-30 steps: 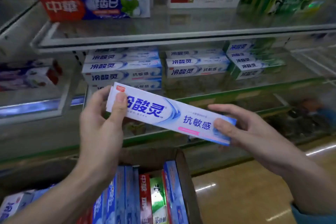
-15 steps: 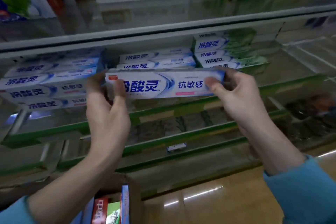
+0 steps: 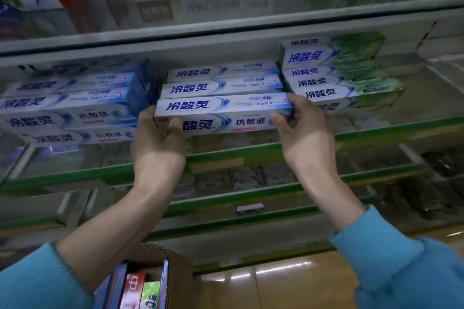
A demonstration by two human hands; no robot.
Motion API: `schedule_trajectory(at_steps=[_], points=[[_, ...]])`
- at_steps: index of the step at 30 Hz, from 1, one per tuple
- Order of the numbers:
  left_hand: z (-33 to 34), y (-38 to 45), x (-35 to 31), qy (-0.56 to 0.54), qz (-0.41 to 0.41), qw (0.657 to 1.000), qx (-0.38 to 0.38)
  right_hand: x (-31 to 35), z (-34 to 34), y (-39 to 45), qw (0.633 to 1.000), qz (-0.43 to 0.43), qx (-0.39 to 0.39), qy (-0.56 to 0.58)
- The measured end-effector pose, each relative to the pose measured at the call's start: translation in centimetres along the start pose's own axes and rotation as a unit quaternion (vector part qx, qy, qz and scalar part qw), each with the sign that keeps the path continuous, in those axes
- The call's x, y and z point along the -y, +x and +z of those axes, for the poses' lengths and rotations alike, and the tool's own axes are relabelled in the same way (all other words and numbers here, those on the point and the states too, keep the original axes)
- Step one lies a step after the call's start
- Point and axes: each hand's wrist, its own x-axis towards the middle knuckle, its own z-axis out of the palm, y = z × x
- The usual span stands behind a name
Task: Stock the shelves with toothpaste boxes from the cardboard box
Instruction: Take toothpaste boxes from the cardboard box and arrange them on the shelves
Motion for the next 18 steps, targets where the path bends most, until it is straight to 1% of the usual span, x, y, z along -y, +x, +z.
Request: schedule_trajectory(at_steps=[2, 5, 10, 18], points=[[0.2, 0.2, 0.4, -0.004, -0.014, 1.0, 0.002, 0.4, -0.1, 0.3, 0.999, -0.002, 0.005, -0.036], [0.2, 0.3, 0.3, -0.001, -0.021, 1.0, 0.004, 0.4, 0.2, 0.7, 0.998, -0.016, 0.01, -0.056], [0.2, 0.9, 0.0, 0.005, -0.035, 0.999, 0.025, 0.1, 0.9, 1.2, 0.999, -0.011, -0.012, -0.031], [0.0, 1.3, 0.2, 0.002, -0.06, 0.998, 0.037, -0.2, 1.2, 1.0, 0.999, -0.015, -0.007, -0.034]])
